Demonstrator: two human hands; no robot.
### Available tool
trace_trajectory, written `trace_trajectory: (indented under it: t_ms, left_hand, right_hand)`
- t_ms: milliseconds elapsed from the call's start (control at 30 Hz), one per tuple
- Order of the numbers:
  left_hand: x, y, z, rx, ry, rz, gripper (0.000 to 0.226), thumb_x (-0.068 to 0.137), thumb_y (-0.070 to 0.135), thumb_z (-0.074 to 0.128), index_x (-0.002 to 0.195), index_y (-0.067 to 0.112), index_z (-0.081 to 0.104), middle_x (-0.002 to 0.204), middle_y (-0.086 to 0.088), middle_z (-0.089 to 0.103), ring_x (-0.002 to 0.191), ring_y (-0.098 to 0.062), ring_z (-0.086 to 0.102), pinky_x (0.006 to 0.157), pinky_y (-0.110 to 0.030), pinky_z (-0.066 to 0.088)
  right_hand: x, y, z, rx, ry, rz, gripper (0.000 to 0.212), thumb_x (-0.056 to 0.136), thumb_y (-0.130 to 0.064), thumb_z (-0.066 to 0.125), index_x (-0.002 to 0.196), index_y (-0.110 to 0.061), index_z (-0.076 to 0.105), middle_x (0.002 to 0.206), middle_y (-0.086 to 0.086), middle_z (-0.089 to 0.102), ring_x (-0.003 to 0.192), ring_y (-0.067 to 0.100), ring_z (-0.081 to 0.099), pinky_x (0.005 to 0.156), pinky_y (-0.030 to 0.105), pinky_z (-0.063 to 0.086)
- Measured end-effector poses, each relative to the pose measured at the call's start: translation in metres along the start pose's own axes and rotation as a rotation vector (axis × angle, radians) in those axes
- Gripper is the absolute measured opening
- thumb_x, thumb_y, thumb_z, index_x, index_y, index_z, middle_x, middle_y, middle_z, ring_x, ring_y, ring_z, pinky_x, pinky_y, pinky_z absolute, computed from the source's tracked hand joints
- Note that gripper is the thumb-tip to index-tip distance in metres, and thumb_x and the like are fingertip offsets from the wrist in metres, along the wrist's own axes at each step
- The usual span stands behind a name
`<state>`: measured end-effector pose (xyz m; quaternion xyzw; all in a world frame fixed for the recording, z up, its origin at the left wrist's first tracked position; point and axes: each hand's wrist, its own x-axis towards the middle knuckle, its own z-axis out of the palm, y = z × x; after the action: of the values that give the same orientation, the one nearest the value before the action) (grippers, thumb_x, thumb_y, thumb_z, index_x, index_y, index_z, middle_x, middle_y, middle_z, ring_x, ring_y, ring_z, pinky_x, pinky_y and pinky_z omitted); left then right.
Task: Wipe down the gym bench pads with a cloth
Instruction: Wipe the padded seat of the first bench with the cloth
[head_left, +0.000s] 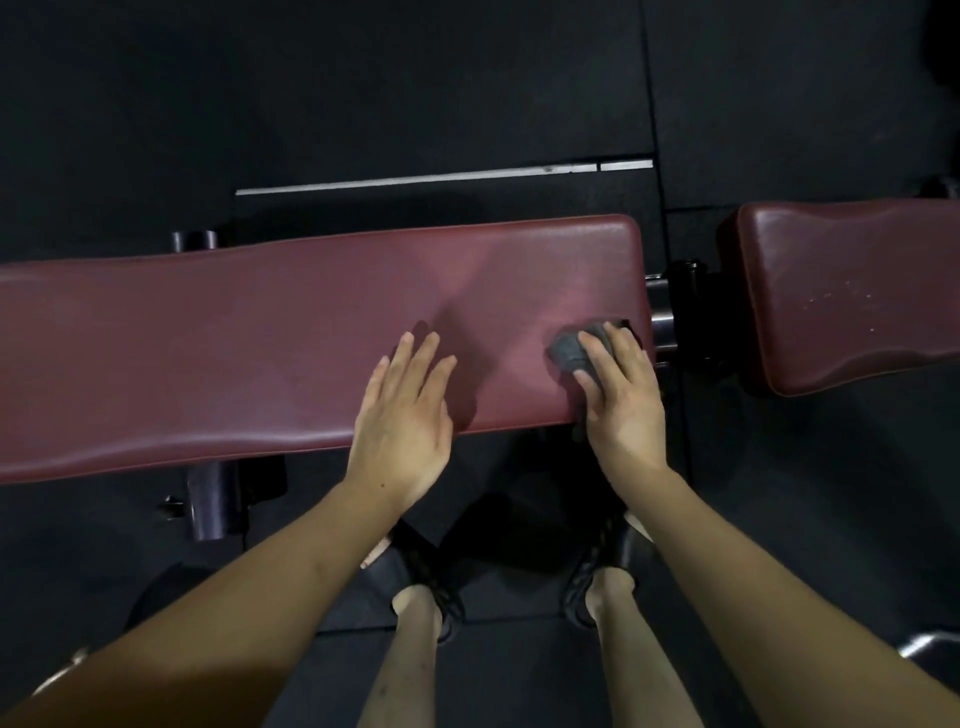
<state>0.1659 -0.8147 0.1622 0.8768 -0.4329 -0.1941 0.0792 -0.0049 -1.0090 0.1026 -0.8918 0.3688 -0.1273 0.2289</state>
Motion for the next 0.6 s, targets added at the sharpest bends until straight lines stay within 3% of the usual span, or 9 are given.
trace_trajectory:
  t_ms: [167,300,367,433,533,600]
  left_hand:
    - [-0.008,0.012,-0.003,-0.023,-0.01,-0.001,0.053,0.103,0.016,0.045,0.156,0.013,0.038,0.169,-0.005,0.023,0.159,-0.024,0.005,0.129,-0.046,0.012]
    - [-0.006,0.03,-0.006,-0.011,-0.02,0.029,0.052,0.104,0.017,0.043,0.156,0.013,0.039,0.169,-0.005,0.024,0.159,-0.024,0.007,0.129,-0.047,0.014]
    - [-0.003,0.049,-0.008,-0.018,-0.025,0.013,0.052,0.105,0.019,0.04,0.157,0.014,0.038,0.169,-0.004,0.023,0.159,-0.023,0.006,0.129,-0.045,0.012]
    - [0.003,0.077,-0.009,-0.032,-0.03,0.01,0.052,0.106,0.021,0.037,0.158,0.016,0.036,0.17,-0.002,0.02,0.159,-0.02,0.004,0.129,-0.042,0.009]
    - [0.015,0.123,-0.007,-0.052,-0.034,0.046,0.051,0.106,0.02,0.039,0.157,0.017,0.037,0.169,-0.001,0.022,0.159,-0.019,0.006,0.129,-0.043,0.01]
    - [0.028,0.155,-0.004,-0.051,-0.027,0.067,0.05,0.105,0.018,0.041,0.155,0.016,0.04,0.168,-0.002,0.026,0.159,-0.02,0.01,0.129,-0.044,0.014]
  right_hand:
    - [-0.002,-0.013,-0.003,0.098,0.027,0.15,0.04,0.105,-0.03,0.054,0.14,-0.015,0.063,0.151,0.008,0.054,0.143,0.031,0.046,0.119,0.049,0.037]
    - [0.004,-0.006,-0.032,0.229,0.002,0.155,0.037,0.101,-0.006,0.065,0.137,-0.011,0.066,0.145,0.008,0.059,0.135,0.019,0.052,0.116,0.015,0.033]
    - [0.008,0.001,-0.052,0.29,-0.002,0.163,0.039,0.099,0.001,0.066,0.136,-0.009,0.067,0.143,0.009,0.059,0.131,0.007,0.05,0.112,0.006,0.03]
    - [0.014,0.018,-0.073,0.3,0.024,0.17,0.037,0.099,-0.002,0.066,0.135,-0.011,0.067,0.143,0.005,0.06,0.13,0.008,0.052,0.113,0.011,0.033]
    - [0.022,0.059,-0.106,0.306,0.057,0.184,0.038,0.099,-0.007,0.068,0.137,-0.013,0.066,0.143,0.001,0.061,0.132,0.017,0.057,0.116,0.032,0.043]
    - [0.025,0.085,-0.131,0.306,0.068,0.193,0.038,0.099,-0.009,0.068,0.137,-0.013,0.067,0.143,0.002,0.062,0.133,0.019,0.058,0.116,0.037,0.044]
